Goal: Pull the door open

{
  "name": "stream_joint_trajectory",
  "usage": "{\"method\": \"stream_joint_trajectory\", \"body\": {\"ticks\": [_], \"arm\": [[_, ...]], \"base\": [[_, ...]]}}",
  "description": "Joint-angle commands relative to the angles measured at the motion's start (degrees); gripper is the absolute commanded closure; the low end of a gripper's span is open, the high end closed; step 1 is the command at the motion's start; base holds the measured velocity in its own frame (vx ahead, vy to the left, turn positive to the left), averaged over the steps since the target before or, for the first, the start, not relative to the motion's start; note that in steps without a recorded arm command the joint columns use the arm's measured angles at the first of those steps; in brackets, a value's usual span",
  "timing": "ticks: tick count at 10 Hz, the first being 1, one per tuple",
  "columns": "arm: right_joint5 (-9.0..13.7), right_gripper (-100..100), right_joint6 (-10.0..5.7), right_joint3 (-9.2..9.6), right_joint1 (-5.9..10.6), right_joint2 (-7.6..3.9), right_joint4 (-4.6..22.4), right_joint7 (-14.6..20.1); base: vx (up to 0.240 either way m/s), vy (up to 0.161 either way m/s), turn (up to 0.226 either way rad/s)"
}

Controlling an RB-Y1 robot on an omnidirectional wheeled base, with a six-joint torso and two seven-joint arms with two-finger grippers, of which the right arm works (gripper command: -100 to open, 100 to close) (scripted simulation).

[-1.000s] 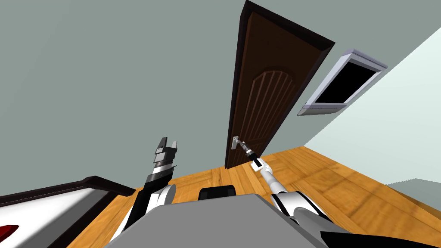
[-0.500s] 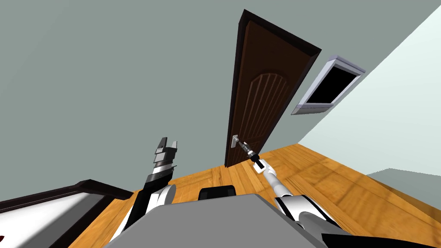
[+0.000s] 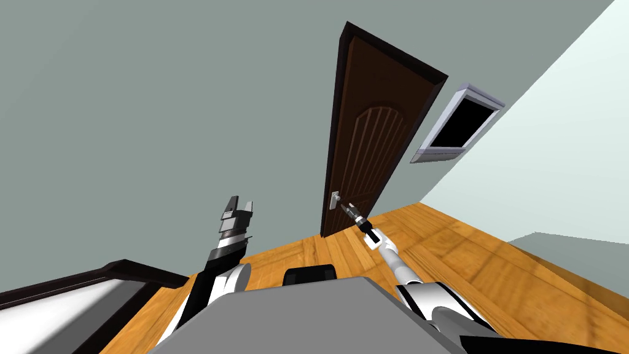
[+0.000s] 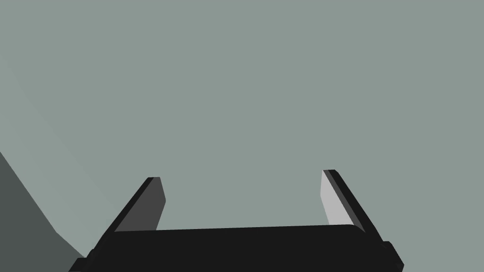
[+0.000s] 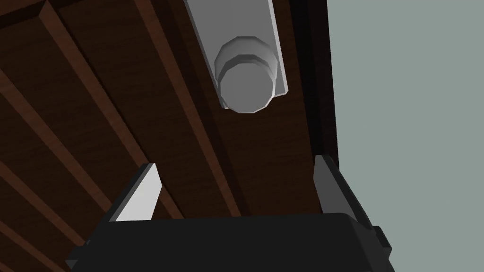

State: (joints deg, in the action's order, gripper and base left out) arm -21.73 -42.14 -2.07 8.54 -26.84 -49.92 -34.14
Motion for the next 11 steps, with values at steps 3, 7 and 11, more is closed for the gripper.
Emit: {"method": "stream_joint_trajectory", "body": {"ticks": [3, 7, 11], "arm": [[-2.5, -100, -0.84, -0.27, -1.43, -1.21, -0.7, -5.1], [-3.3, -100, -0.78, -0.51, -1.82, -1.38, -0.9, -6.7], [-3.2, -100, 0.03, -0.95, -1.22, -0.64, -0.5, -7.5]], "base": [[-0.046, 0.049, -0.070], [0.006, 0.034, -0.017], [0.183, 0.040, 0.039]]}}
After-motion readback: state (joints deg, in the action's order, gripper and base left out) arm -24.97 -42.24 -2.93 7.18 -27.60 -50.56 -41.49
